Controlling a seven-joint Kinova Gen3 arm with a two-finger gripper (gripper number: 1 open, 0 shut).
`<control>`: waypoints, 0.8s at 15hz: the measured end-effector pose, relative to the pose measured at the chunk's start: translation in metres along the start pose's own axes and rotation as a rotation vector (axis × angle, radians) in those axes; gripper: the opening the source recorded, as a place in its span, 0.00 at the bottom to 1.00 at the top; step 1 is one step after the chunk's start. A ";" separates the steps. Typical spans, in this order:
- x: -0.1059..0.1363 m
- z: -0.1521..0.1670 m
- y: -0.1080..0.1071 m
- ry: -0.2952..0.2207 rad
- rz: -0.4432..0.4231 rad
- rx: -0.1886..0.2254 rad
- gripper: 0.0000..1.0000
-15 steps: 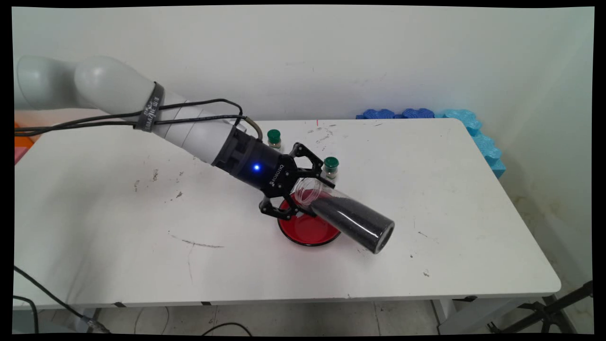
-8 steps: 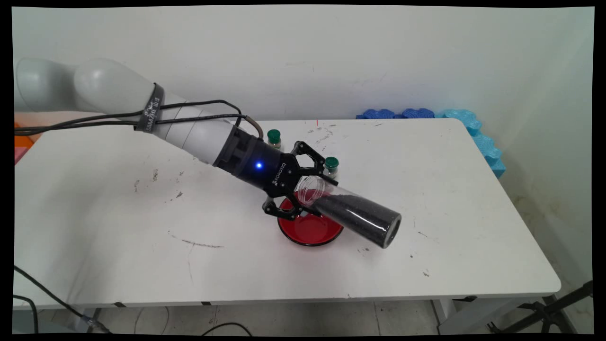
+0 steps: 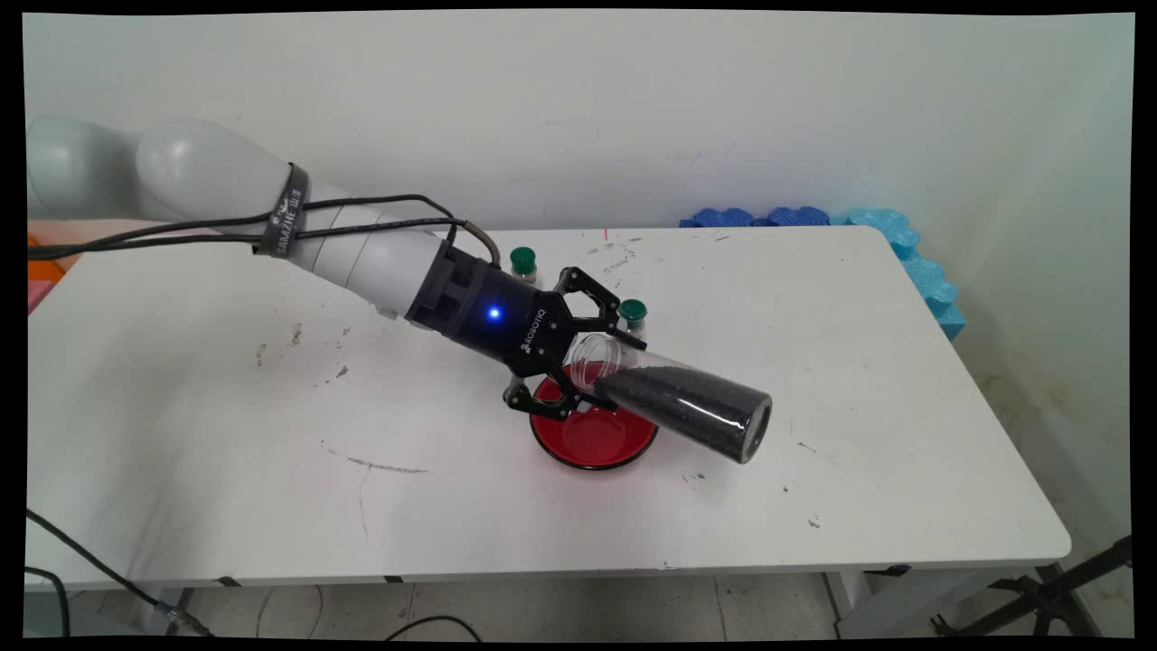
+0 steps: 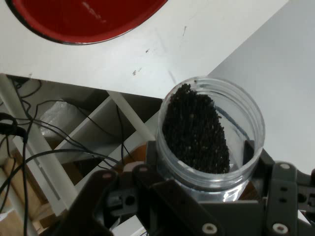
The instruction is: Pour the black seasoning powder in the red bowl
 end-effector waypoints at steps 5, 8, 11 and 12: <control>0.002 0.000 -0.002 -0.004 -0.027 -0.018 0.00; 0.004 0.000 -0.002 -0.004 -0.041 -0.029 0.00; 0.006 0.000 -0.004 -0.001 -0.058 -0.037 0.00; 0.006 0.000 -0.005 -0.001 -0.061 -0.038 0.00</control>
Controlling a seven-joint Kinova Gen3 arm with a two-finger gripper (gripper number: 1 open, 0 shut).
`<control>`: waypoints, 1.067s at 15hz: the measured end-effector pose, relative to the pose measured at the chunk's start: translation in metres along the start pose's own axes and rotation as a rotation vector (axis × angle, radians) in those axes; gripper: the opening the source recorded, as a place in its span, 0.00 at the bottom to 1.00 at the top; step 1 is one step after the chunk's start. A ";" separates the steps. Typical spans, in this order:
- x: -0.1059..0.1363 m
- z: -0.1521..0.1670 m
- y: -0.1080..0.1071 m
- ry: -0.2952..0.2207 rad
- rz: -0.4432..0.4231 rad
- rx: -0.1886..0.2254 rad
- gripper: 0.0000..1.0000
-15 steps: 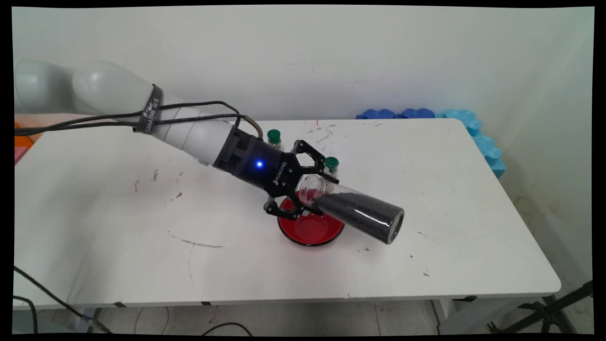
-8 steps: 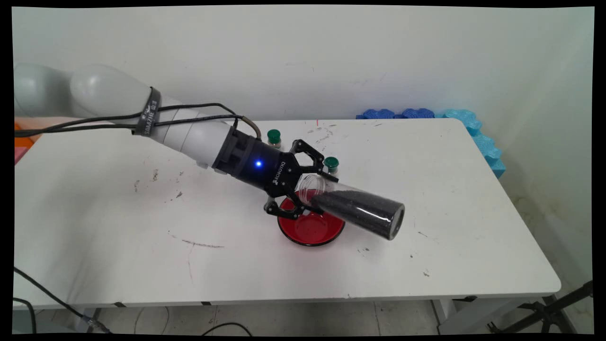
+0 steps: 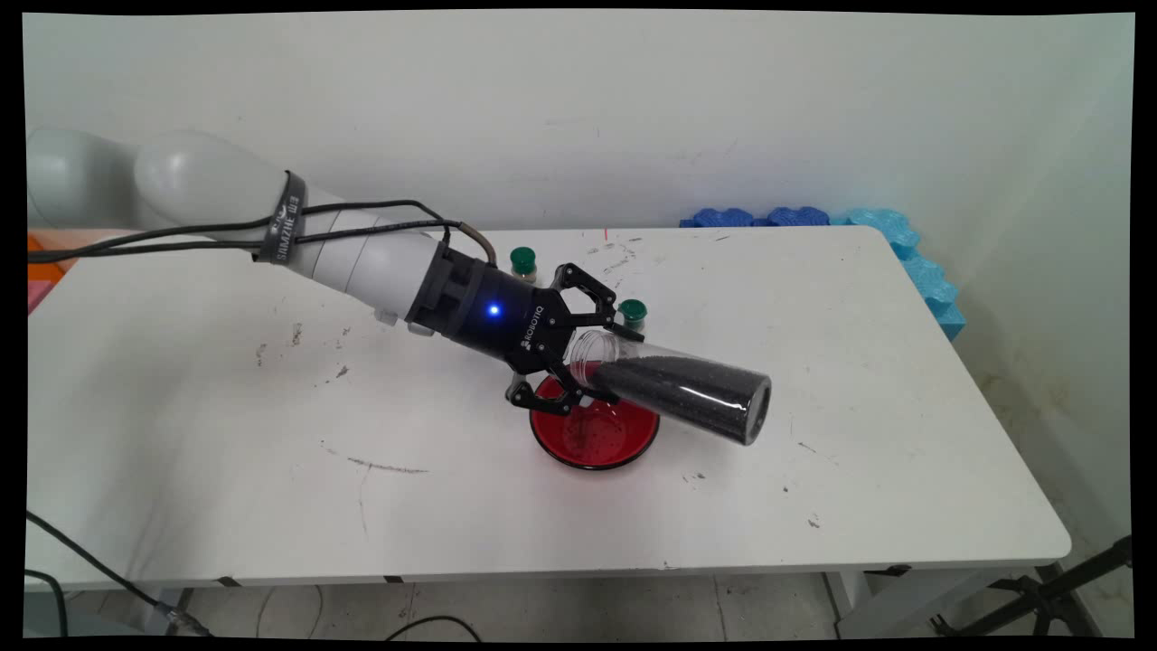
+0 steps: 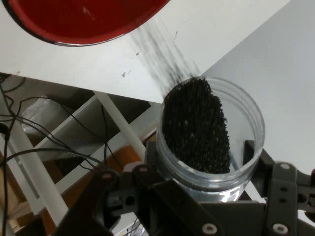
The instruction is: Pour the black seasoning powder in the red bowl
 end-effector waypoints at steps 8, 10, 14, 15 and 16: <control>0.007 0.000 -0.003 0.007 -0.028 -0.013 0.00; 0.010 0.001 -0.004 0.010 -0.034 -0.016 0.00; 0.012 0.002 -0.005 0.010 -0.052 -0.023 0.00; 0.012 0.002 -0.005 0.008 -0.055 -0.026 0.00; 0.012 0.003 -0.005 0.004 -0.058 -0.029 0.00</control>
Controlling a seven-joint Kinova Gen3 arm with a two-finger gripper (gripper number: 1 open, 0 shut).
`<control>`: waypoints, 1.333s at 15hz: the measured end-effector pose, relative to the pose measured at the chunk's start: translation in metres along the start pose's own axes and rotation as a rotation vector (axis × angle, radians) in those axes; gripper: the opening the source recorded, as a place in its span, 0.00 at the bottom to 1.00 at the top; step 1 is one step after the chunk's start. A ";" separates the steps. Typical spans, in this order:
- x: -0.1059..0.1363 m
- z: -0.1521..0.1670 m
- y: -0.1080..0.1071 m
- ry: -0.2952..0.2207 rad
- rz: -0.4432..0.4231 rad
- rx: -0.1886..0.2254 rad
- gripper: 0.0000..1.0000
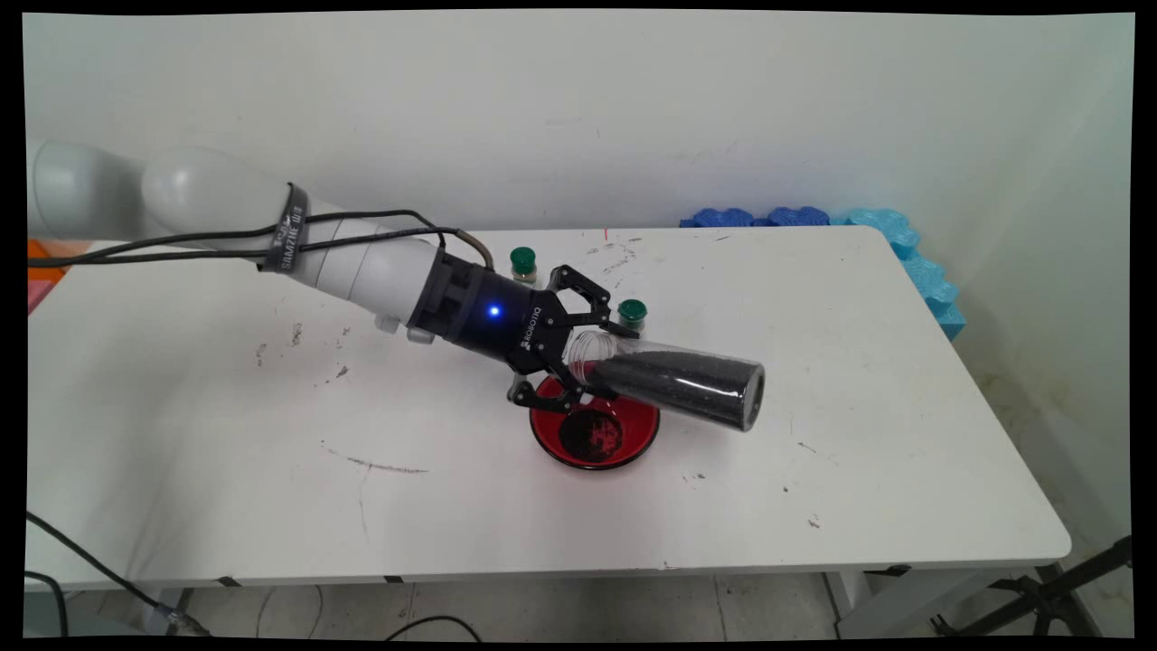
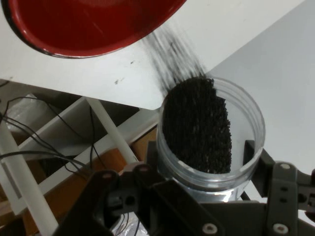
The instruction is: Pour the black seasoning powder in the red bowl
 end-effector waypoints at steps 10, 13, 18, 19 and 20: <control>0.003 0.001 -0.002 -0.033 -0.031 -0.026 0.00; 0.007 0.000 -0.004 -0.037 -0.042 -0.032 0.00; 0.013 0.000 -0.004 -0.045 -0.053 -0.039 0.00; 0.014 0.000 -0.005 -0.047 -0.054 -0.040 0.00; 0.016 0.000 -0.005 -0.048 -0.054 -0.041 0.00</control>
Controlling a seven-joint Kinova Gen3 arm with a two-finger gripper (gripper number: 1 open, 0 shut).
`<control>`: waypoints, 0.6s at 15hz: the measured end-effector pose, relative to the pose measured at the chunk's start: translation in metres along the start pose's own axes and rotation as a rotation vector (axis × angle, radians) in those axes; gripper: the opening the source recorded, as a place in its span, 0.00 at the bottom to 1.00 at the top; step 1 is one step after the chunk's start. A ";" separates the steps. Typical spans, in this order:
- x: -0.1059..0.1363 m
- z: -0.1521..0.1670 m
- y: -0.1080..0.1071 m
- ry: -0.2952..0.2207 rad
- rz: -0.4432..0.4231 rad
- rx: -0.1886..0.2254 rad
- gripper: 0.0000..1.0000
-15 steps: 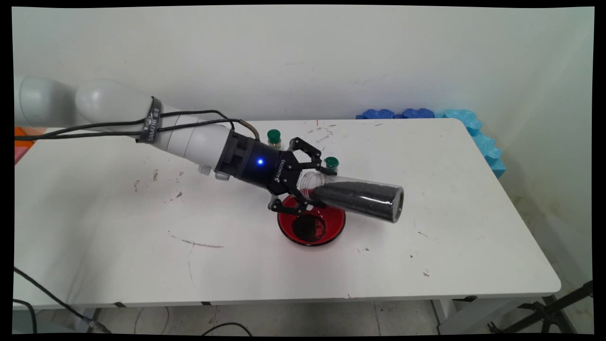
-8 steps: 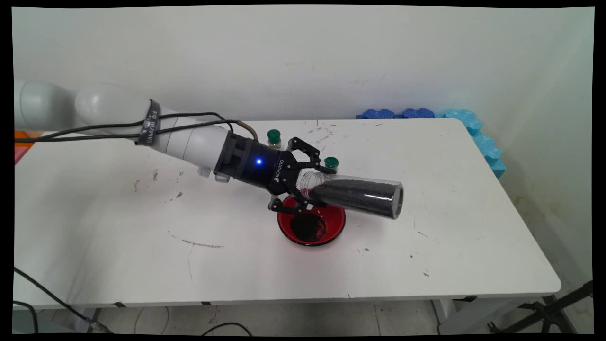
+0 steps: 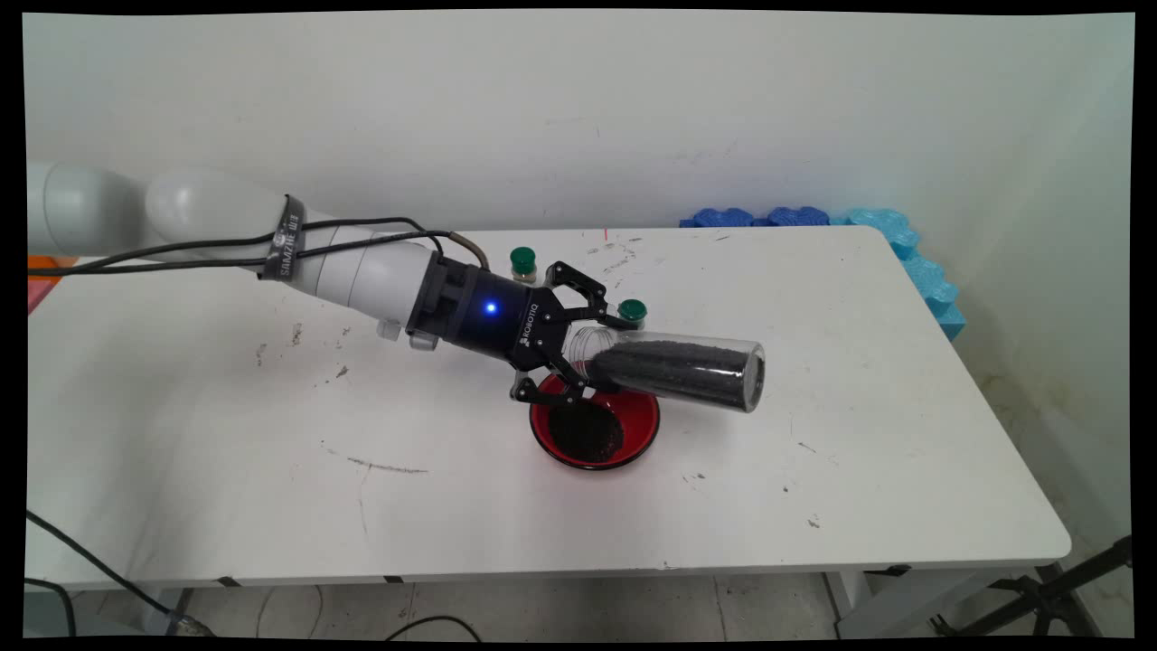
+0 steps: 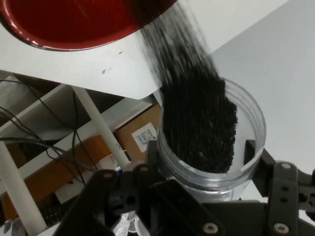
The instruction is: Pour the black seasoning powder in the red bowl
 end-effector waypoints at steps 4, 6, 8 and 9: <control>0.004 -0.001 -0.002 -0.004 0.015 0.008 0.00; 0.004 -0.002 -0.003 -0.008 0.037 0.016 0.00; 0.004 -0.002 -0.003 -0.011 0.080 0.026 0.00; 0.003 -0.002 -0.002 -0.011 0.111 0.030 0.00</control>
